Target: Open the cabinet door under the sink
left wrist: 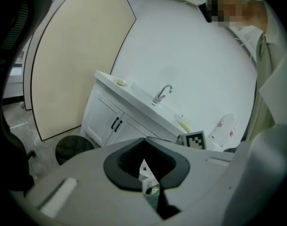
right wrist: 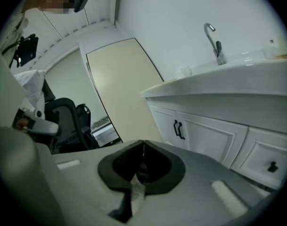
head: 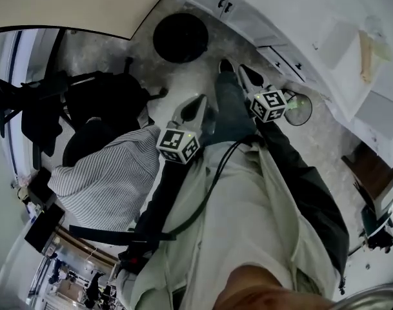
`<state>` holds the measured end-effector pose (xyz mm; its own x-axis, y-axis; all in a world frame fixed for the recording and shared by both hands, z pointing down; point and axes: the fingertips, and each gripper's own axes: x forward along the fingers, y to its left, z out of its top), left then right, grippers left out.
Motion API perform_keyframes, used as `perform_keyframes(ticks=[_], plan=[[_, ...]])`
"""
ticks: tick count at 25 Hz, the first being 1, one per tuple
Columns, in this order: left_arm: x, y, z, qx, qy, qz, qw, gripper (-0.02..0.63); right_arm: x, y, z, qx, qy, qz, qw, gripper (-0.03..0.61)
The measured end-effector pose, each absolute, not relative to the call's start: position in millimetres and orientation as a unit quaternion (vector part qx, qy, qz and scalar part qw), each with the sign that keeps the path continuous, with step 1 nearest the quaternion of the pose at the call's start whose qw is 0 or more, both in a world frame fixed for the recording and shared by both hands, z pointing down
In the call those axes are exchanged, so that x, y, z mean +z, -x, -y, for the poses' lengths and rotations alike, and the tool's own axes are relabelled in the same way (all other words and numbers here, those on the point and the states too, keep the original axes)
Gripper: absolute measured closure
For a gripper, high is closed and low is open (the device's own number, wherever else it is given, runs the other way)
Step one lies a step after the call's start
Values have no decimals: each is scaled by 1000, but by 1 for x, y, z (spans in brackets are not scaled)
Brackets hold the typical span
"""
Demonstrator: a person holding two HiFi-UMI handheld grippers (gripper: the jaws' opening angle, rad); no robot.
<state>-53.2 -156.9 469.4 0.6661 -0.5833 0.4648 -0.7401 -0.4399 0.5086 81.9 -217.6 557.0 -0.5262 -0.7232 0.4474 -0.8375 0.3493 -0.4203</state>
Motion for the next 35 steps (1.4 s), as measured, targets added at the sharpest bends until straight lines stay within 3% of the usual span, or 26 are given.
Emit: perform_keyframes(ticks=[11, 19, 27, 29, 31, 35], plan=[[538, 48, 243, 82, -774, 470, 417, 606, 677, -90, 392, 229, -528, 799, 173, 552], [579, 63, 238, 86, -737, 498, 449, 606, 745, -93, 431, 248, -548, 777, 184, 454], [593, 62, 223, 90, -721, 503, 467, 606, 769, -85, 469, 204, -588, 754, 212, 460], [593, 64, 220, 88, -718, 506, 470, 606, 769, -88, 470, 194, -599, 746, 218, 478], [593, 68, 214, 86, -717, 508, 470, 606, 769, -91, 470, 193, -605, 739, 224, 538], [594, 77, 201, 83, -712, 512, 473, 606, 770, -88, 467, 208, -597, 739, 231, 540]])
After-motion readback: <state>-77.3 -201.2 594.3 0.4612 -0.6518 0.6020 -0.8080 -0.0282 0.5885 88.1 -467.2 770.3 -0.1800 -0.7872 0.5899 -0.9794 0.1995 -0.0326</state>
